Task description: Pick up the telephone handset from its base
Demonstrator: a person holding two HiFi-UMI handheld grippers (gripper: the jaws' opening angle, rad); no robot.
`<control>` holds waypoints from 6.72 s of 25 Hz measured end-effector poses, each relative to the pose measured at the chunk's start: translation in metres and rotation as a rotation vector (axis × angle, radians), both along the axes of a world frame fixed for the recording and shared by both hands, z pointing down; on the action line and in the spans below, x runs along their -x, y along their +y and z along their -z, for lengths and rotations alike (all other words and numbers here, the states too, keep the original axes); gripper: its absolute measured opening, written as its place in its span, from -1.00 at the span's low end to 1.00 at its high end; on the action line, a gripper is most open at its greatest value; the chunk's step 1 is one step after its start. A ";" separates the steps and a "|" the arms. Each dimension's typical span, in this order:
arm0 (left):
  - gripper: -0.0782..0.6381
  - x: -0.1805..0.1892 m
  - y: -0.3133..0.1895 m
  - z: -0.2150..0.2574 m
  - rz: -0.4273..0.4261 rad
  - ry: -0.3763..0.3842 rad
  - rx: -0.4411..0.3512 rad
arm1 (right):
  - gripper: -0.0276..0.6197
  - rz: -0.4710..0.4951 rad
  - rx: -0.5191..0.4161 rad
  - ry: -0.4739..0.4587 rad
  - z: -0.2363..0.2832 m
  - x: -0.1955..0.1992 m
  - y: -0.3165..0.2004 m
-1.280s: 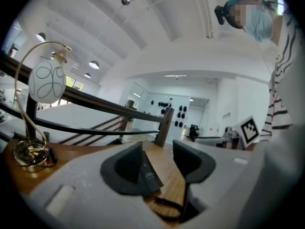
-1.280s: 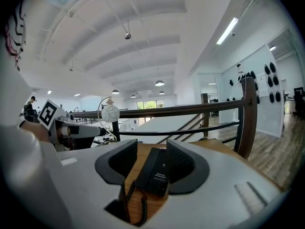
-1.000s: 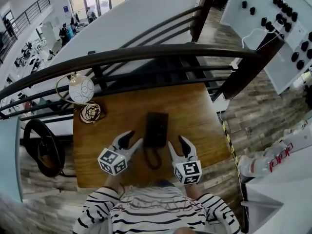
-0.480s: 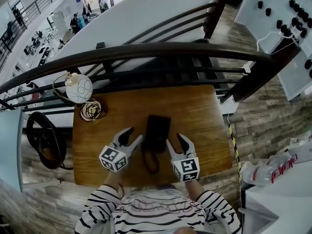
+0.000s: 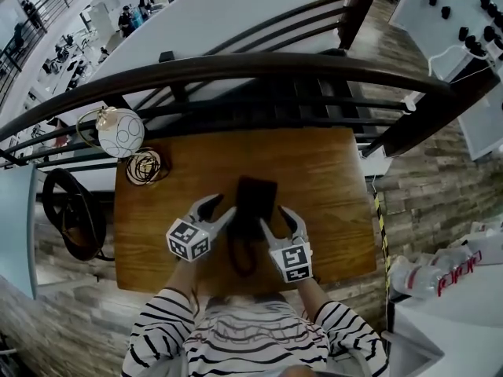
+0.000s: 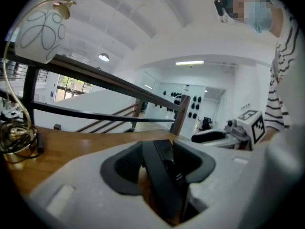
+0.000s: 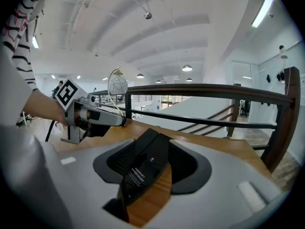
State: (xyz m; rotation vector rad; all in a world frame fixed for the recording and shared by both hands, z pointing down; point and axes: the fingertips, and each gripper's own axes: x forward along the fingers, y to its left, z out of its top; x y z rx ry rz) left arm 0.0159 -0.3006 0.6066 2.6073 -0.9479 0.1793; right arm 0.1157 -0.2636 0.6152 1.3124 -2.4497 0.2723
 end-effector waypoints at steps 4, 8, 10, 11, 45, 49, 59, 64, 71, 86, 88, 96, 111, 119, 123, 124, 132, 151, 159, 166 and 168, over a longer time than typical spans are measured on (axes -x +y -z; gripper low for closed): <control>-0.22 -0.003 -0.012 -0.021 0.006 -0.002 0.050 | -0.26 0.030 0.019 0.039 -0.023 0.002 -0.002; -0.22 -0.005 -0.022 -0.042 0.009 0.020 0.109 | -0.22 0.072 0.012 0.063 -0.041 0.006 -0.002; -0.22 -0.007 -0.025 -0.050 0.007 0.030 0.138 | -0.23 0.105 -0.006 0.093 -0.048 0.009 -0.002; -0.22 -0.009 -0.026 -0.054 0.004 0.034 0.150 | -0.23 0.123 -0.016 0.113 -0.051 0.010 -0.002; -0.51 -0.035 -0.028 -0.087 -0.073 0.120 0.540 | -0.18 0.212 -0.066 0.285 -0.086 0.018 -0.006; -0.54 -0.036 -0.024 -0.082 -0.078 0.130 0.537 | -0.20 0.200 -0.059 0.279 -0.085 0.017 -0.005; -0.56 -0.035 -0.020 -0.066 -0.083 0.155 0.514 | -0.19 0.185 -0.041 0.277 -0.083 0.017 -0.004; -0.56 -0.028 -0.018 -0.059 -0.069 0.184 0.509 | -0.19 0.176 -0.019 0.272 -0.082 0.020 -0.003; -0.57 -0.019 -0.010 -0.049 -0.048 0.231 0.497 | -0.23 0.102 0.059 0.218 -0.078 0.016 0.000; -0.58 0.007 0.039 0.023 -0.070 0.315 0.378 | -0.45 -0.144 0.043 -0.003 0.002 -0.004 0.059; -0.58 0.010 0.047 0.034 -0.079 0.323 0.361 | -0.50 -0.171 0.019 -0.017 0.016 -0.003 0.066; -0.58 0.033 0.081 0.061 -0.107 0.352 0.325 | -0.69 -0.270 -0.053 -0.055 0.058 0.005 0.099; -0.58 0.095 0.137 0.083 -0.156 0.349 0.287 | -0.91 -0.377 -0.103 -0.078 0.089 0.041 0.152; -0.58 0.123 0.155 0.087 -0.159 0.362 0.281 | -0.91 -0.396 -0.119 -0.106 0.102 0.063 0.171; -0.58 0.131 0.165 0.087 -0.175 0.365 0.289 | -0.91 -0.410 -0.128 -0.112 0.107 0.071 0.180; -0.58 0.132 0.167 0.088 -0.180 0.364 0.290 | -0.91 -0.413 -0.129 -0.113 0.107 0.073 0.182; -0.58 0.137 0.182 0.096 -0.232 0.372 0.287 | -0.91 -0.424 -0.146 -0.110 0.115 0.090 0.199; -0.58 0.171 0.200 0.103 -0.203 0.395 0.266 | -0.91 -0.471 -0.170 -0.093 0.129 0.105 0.220; -0.58 0.174 0.199 0.101 -0.188 0.399 0.263 | -0.91 -0.468 -0.165 -0.090 0.125 0.105 0.218; -0.58 0.170 0.199 0.103 -0.193 0.396 0.268 | -0.91 -0.469 -0.160 -0.089 0.127 0.104 0.217; -0.58 0.167 0.198 0.103 -0.197 0.393 0.270 | -0.91 -0.470 -0.158 -0.091 0.127 0.101 0.216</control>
